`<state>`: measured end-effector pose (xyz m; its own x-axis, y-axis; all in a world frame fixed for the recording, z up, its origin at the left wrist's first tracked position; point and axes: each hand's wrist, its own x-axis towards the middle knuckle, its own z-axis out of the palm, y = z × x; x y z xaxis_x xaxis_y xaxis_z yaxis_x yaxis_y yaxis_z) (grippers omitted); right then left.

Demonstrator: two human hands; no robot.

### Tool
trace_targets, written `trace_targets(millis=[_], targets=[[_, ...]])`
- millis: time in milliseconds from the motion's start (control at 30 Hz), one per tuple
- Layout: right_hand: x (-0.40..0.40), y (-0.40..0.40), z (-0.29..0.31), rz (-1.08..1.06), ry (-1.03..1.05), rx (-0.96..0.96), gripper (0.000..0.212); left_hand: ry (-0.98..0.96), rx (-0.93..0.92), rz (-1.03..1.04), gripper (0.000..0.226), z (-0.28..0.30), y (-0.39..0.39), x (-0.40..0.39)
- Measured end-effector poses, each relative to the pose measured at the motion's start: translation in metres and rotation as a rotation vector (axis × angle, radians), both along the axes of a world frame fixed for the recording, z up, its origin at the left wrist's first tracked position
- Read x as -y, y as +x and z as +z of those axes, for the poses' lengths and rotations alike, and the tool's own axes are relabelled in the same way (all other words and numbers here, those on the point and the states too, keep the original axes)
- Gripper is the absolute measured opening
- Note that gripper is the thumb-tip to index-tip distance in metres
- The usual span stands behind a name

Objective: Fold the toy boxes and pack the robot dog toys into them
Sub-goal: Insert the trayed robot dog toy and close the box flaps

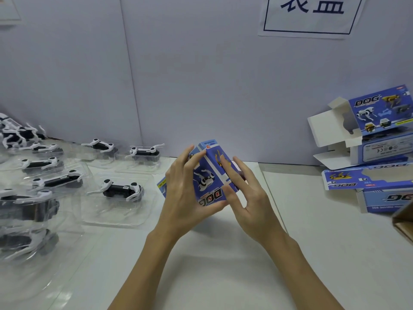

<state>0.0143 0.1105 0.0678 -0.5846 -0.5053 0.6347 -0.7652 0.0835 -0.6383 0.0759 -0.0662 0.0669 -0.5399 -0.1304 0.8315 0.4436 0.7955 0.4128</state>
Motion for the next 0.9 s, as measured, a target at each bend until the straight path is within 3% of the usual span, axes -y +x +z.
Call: trace_targets(millis=[67,333,567,900], targets=[[0.0,0.001,-0.002,-0.052,0.032,-0.051,0.07,0.002,-0.002,0.024,0.106,-0.001,-0.001,-0.001],[0.003,0.001,-0.005,-0.096,-0.015,-0.09,0.061,-0.084,0.008,0.129,0.094,0.0,-0.001,-0.009],[0.005,-0.004,-0.007,-0.076,-0.053,0.016,0.06,-0.022,0.114,0.156,0.129,-0.005,-0.007,-0.007],[0.01,-0.006,-0.012,-0.146,-0.079,-0.03,0.056,0.006,0.131,0.224,0.127,-0.008,-0.01,-0.009]])
